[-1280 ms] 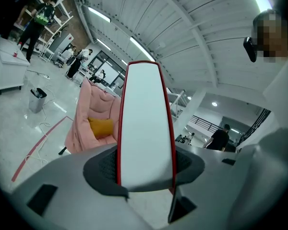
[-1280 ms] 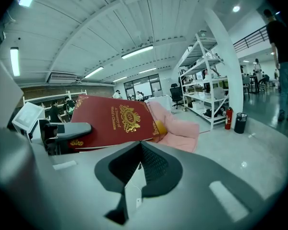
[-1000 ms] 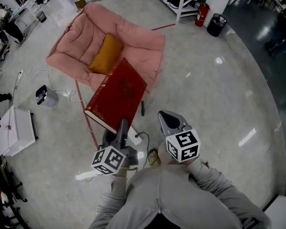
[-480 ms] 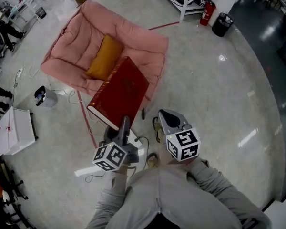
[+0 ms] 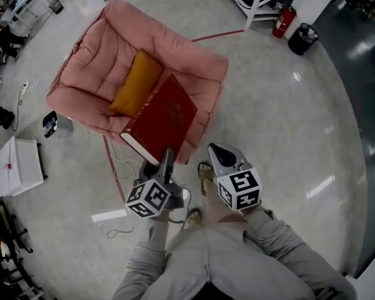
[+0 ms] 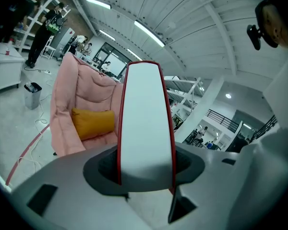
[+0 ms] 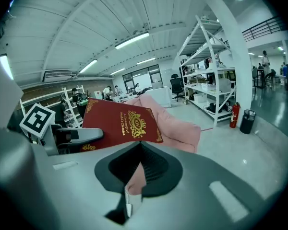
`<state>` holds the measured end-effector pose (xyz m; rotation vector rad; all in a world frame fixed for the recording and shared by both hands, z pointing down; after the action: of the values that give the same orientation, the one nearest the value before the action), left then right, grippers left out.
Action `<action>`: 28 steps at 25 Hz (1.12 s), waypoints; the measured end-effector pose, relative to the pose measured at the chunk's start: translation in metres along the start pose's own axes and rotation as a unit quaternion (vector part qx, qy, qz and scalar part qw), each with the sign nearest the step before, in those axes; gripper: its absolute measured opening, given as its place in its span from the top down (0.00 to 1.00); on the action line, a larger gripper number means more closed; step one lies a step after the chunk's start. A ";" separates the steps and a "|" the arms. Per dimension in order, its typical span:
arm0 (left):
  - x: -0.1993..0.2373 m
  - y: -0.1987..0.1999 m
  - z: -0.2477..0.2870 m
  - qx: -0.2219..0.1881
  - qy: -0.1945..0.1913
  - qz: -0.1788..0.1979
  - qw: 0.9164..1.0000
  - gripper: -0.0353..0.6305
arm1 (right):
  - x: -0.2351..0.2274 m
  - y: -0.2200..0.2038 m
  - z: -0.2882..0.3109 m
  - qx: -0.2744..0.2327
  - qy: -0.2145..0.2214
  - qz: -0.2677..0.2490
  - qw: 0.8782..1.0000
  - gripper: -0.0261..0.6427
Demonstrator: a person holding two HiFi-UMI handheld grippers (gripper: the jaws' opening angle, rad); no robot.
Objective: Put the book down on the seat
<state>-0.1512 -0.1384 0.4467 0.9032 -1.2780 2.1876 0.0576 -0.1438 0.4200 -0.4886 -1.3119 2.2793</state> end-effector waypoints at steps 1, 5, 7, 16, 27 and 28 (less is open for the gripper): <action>0.001 0.001 0.009 0.000 0.004 0.001 1.000 0.58 | -0.006 0.001 0.007 0.002 0.001 -0.001 1.000 0.96; 0.007 0.002 0.044 0.005 0.019 -0.003 1.000 0.58 | -0.026 0.004 0.035 0.009 0.008 -0.001 1.000 0.96; 0.010 0.003 0.061 0.009 0.027 -0.003 1.000 0.58 | -0.034 0.005 0.047 0.015 0.012 0.000 1.000 0.96; 0.030 0.000 0.143 0.026 0.063 -0.016 0.998 0.58 | -0.066 -0.003 0.091 0.045 0.022 0.010 0.999 0.96; 0.069 -0.012 0.229 0.045 0.120 -0.041 0.991 0.58 | -0.104 -0.015 0.132 0.069 0.021 0.025 0.997 0.96; 0.073 -0.015 0.236 0.048 0.126 -0.042 0.990 0.58 | -0.107 -0.017 0.136 0.071 0.021 0.026 0.997 0.96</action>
<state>-0.1177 -0.3359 0.5925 0.6754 -1.0067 2.2292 0.0801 -0.2919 0.5082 -0.5235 -1.1193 2.3715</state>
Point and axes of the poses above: the fingertips, and each gripper's own axes: z forward along the fingers, x to its left, y out of its top, the point moved 7 cm from there along -z, backward along the fingers, and after that the axes turned 11 degrees about -z, right-handed, at the moved point
